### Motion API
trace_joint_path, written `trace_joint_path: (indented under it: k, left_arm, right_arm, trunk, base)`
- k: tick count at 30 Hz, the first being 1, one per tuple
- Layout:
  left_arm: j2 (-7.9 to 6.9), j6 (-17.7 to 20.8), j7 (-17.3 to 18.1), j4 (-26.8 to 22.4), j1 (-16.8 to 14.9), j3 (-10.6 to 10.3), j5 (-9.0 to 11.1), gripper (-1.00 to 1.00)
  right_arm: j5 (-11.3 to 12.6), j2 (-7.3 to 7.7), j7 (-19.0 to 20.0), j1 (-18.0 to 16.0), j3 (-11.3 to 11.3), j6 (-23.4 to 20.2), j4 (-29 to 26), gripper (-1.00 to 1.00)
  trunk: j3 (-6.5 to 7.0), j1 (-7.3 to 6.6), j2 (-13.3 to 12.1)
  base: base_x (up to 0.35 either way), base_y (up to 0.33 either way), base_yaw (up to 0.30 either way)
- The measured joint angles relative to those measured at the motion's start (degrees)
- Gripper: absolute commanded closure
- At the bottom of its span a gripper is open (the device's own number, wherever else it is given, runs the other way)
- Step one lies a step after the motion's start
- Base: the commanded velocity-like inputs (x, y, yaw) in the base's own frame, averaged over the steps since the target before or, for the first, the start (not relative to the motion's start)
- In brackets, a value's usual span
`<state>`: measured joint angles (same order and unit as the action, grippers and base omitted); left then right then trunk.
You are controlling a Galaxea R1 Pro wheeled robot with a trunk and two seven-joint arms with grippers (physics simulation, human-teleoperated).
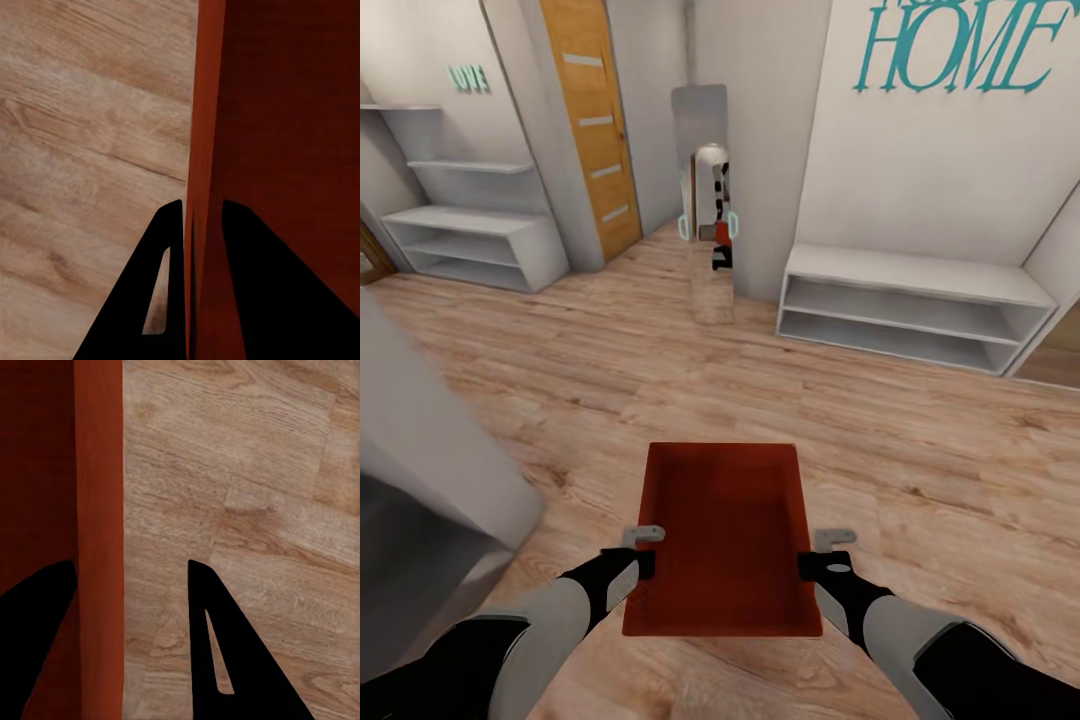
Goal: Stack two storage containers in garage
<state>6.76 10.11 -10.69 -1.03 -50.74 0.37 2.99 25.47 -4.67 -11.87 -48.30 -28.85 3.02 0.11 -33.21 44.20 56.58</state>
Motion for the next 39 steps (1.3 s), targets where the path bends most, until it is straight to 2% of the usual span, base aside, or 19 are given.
trace_joint_path:
  k: [14,26,39]
  left_arm:
    - [0.0,0.0,0.0,0.0,0.0,0.0,0.0,1.0]
    - [-0.01,0.0,0.0,0.0,0.0,0.0,-0.1,1.0]
    - [0.0,0.0,0.0,0.0,0.0,0.0,-0.1,1.0]
  right_arm:
    - [0.0,-0.06,0.0,0.0,0.0,0.0,0.0,1.0]
    - [0.0,0.01,0.0,0.0,0.0,0.0,0.0,1.0]
    - [0.0,0.02,0.0,0.0,0.0,0.0,0.0,1.0]
  trunk:
    - [0.0,0.0,0.0]
    - [-0.34,0.0,0.0]
    - [-0.4,0.0,0.0]
  base:
    - [0.322,0.0,0.003]
    - [0.322,0.0,0.236]
    - [0.322,0.0,0.021]
